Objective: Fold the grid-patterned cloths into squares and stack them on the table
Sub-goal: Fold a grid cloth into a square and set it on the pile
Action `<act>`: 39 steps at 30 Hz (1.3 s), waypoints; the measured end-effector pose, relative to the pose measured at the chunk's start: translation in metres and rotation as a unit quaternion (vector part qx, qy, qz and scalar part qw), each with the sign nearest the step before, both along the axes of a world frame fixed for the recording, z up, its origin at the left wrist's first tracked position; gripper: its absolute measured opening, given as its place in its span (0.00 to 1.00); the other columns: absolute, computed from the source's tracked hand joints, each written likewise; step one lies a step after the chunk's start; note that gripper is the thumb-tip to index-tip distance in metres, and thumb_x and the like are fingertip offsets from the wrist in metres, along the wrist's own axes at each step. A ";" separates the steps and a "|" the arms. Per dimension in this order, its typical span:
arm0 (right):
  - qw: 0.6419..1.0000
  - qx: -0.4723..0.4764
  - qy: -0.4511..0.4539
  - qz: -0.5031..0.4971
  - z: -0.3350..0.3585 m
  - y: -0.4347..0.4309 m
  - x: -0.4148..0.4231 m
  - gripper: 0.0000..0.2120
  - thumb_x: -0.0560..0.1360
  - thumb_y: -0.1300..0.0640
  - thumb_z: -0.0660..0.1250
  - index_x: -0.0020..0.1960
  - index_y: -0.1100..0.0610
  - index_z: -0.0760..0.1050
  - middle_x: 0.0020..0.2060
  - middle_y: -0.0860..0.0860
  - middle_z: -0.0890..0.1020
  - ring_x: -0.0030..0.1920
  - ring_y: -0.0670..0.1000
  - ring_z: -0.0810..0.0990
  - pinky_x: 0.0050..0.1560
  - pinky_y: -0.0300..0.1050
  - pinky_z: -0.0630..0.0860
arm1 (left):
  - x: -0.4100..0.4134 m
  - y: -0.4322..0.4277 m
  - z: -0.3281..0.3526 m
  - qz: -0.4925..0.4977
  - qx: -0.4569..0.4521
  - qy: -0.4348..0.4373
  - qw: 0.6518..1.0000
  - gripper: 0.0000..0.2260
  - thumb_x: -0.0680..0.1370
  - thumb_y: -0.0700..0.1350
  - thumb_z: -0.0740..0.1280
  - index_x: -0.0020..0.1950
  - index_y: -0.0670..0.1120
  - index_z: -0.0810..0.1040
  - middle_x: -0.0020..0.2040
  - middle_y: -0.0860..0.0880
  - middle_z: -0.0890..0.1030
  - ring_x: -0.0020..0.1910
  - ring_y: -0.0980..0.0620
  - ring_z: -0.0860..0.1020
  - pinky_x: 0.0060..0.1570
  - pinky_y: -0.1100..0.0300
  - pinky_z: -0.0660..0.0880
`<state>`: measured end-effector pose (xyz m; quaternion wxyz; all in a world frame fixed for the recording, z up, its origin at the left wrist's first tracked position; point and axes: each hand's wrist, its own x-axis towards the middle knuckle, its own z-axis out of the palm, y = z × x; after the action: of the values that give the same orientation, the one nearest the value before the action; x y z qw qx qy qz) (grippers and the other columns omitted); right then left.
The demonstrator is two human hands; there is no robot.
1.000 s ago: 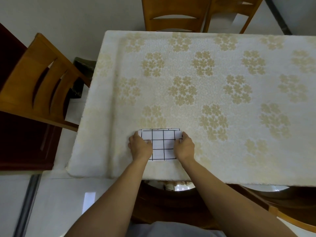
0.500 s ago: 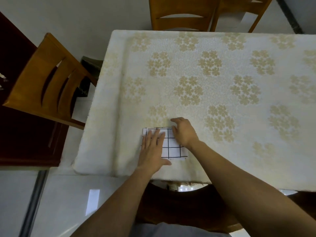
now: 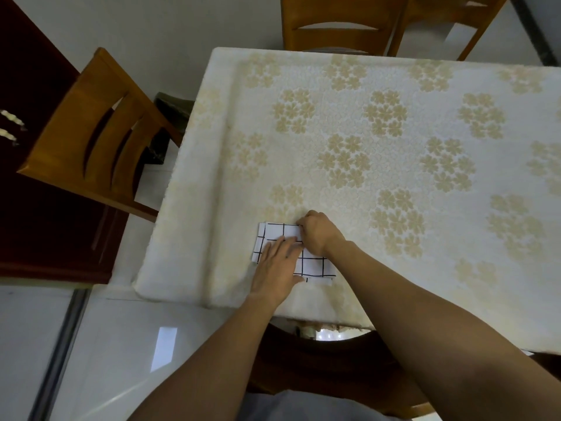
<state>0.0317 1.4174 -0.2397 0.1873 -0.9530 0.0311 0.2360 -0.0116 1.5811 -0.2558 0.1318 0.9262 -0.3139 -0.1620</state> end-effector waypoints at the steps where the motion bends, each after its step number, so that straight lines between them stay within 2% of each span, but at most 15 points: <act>1: 1.000 0.001 0.000 -0.003 0.000 0.001 0.000 0.14 0.80 0.58 0.60 0.60 0.61 0.78 0.58 0.61 0.77 0.59 0.61 0.74 0.63 0.51 0.71 | 0.001 0.000 0.000 0.001 0.001 0.004 1.000 0.34 0.75 0.52 0.73 0.78 0.50 0.63 0.78 0.49 0.62 0.79 0.47 0.56 0.78 0.47 0.53; 6: 1.000 0.001 -0.006 0.002 0.001 0.001 -0.002 0.13 0.80 0.58 0.60 0.60 0.62 0.78 0.59 0.61 0.75 0.59 0.61 0.73 0.61 0.53 0.73 | 0.003 0.000 0.000 0.004 0.006 0.026 1.000 0.34 0.76 0.51 0.72 0.79 0.51 0.61 0.80 0.51 0.59 0.80 0.48 0.53 0.78 0.48 0.51; 9: 1.000 -0.006 -0.022 -0.009 0.001 -0.003 -0.004 0.11 0.77 0.62 0.63 0.58 0.62 0.77 0.57 0.60 0.75 0.58 0.61 0.73 0.59 0.53 0.74 | 0.002 0.003 -0.001 -0.017 0.017 0.035 0.999 0.36 0.76 0.52 0.73 0.80 0.51 0.60 0.81 0.51 0.57 0.80 0.48 0.51 0.79 0.48 0.49; 12: 1.000 -0.003 -0.012 -0.005 0.002 -0.005 -0.005 0.15 0.76 0.65 0.63 0.61 0.61 0.77 0.59 0.59 0.74 0.59 0.62 0.72 0.60 0.53 0.73 | -0.001 0.004 -0.001 -0.029 0.020 0.038 0.999 0.34 0.76 0.50 0.72 0.79 0.53 0.61 0.81 0.52 0.57 0.81 0.48 0.50 0.79 0.48 0.48; 18: 1.000 -0.005 -0.011 0.004 0.000 -0.005 -0.007 0.16 0.77 0.64 0.61 0.63 0.60 0.77 0.60 0.59 0.75 0.59 0.60 0.73 0.60 0.51 0.73 | -0.001 0.003 -0.003 -0.032 0.005 0.027 0.999 0.29 0.78 0.47 0.70 0.77 0.54 0.65 0.80 0.51 0.61 0.80 0.47 0.53 0.79 0.49 0.51; 22: 0.999 0.015 -0.025 -0.015 0.000 -0.010 -0.012 0.15 0.80 0.62 0.59 0.63 0.59 0.77 0.61 0.59 0.75 0.61 0.62 0.73 0.61 0.53 0.72 | 0.000 0.004 0.001 -0.040 0.001 0.027 0.999 0.29 0.77 0.50 0.71 0.77 0.55 0.65 0.80 0.52 0.60 0.80 0.48 0.52 0.79 0.50 0.51; 24: 0.995 0.030 -0.077 -0.053 -0.001 -0.017 -0.022 0.18 0.80 0.60 0.59 0.69 0.59 0.74 0.65 0.60 0.74 0.64 0.63 0.71 0.65 0.54 0.70 | -0.001 0.006 0.004 -0.048 -0.018 0.037 0.998 0.30 0.76 0.58 0.70 0.76 0.56 0.67 0.80 0.53 0.60 0.80 0.50 0.51 0.79 0.50 0.47; 26: 0.988 0.047 -0.107 -0.103 -0.001 -0.021 -0.041 0.23 0.82 0.59 0.58 0.76 0.61 0.64 0.73 0.61 0.67 0.72 0.63 0.65 0.73 0.53 0.63 | -0.002 0.009 0.006 -0.025 -0.054 0.028 0.998 0.29 0.76 0.64 0.66 0.75 0.56 0.68 0.80 0.53 0.60 0.81 0.51 0.51 0.79 0.50 0.43; 28: 0.987 0.022 -0.118 -0.107 -0.006 -0.019 -0.063 0.27 0.83 0.58 0.53 0.80 0.61 0.51 0.79 0.60 0.55 0.78 0.62 0.53 0.79 0.51 0.52 | 0.000 0.012 0.005 0.023 -0.045 0.020 0.999 0.28 0.79 0.63 0.61 0.77 0.56 0.65 0.81 0.53 0.56 0.81 0.49 0.48 0.79 0.49 0.42; 30: 0.987 -0.033 -0.140 -0.068 -0.013 -0.010 -0.084 0.28 0.84 0.59 0.49 0.80 0.61 0.41 0.80 0.59 0.44 0.79 0.62 0.42 0.79 0.53 0.43 | 0.001 0.013 0.003 0.042 0.007 0.028 0.999 0.29 0.81 0.61 0.59 0.80 0.57 0.57 0.82 0.53 0.49 0.81 0.47 0.43 0.79 0.47 0.41; 32: 0.985 -0.068 -0.159 -0.022 -0.016 0.003 -0.095 0.30 0.84 0.57 0.50 0.80 0.61 0.38 0.79 0.59 0.40 0.79 0.61 0.38 0.79 0.54 0.41 | 0.000 0.008 0.003 0.025 0.035 0.027 0.999 0.30 0.82 0.59 0.58 0.82 0.55 0.51 0.82 0.53 0.45 0.81 0.47 0.39 0.78 0.47 0.38; 35: 0.988 -0.074 -0.132 0.015 -0.024 0.018 -0.097 0.34 0.83 0.52 0.53 0.79 0.62 0.39 0.78 0.59 0.39 0.79 0.60 0.38 0.79 0.54 0.40 | -0.001 -0.003 0.002 0.004 0.051 0.037 0.998 0.32 0.84 0.56 0.56 0.82 0.51 0.44 0.82 0.53 0.40 0.80 0.49 0.36 0.78 0.49 0.37; 39: 0.991 -0.075 -0.094 0.057 -0.033 0.017 -0.097 0.32 0.83 0.52 0.49 0.79 0.63 0.37 0.78 0.59 0.38 0.79 0.60 0.38 0.79 0.55 0.42 | 0.002 -0.003 -0.004 0.020 0.055 0.096 0.994 0.35 0.83 0.57 0.57 0.81 0.51 0.39 0.81 0.55 0.38 0.80 0.50 0.36 0.79 0.51 0.38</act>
<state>-0.0655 1.4348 -0.2724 0.1035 -0.9826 -0.0230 0.1527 -0.0093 1.5776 -0.2594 0.1136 0.9183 -0.2715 -0.2648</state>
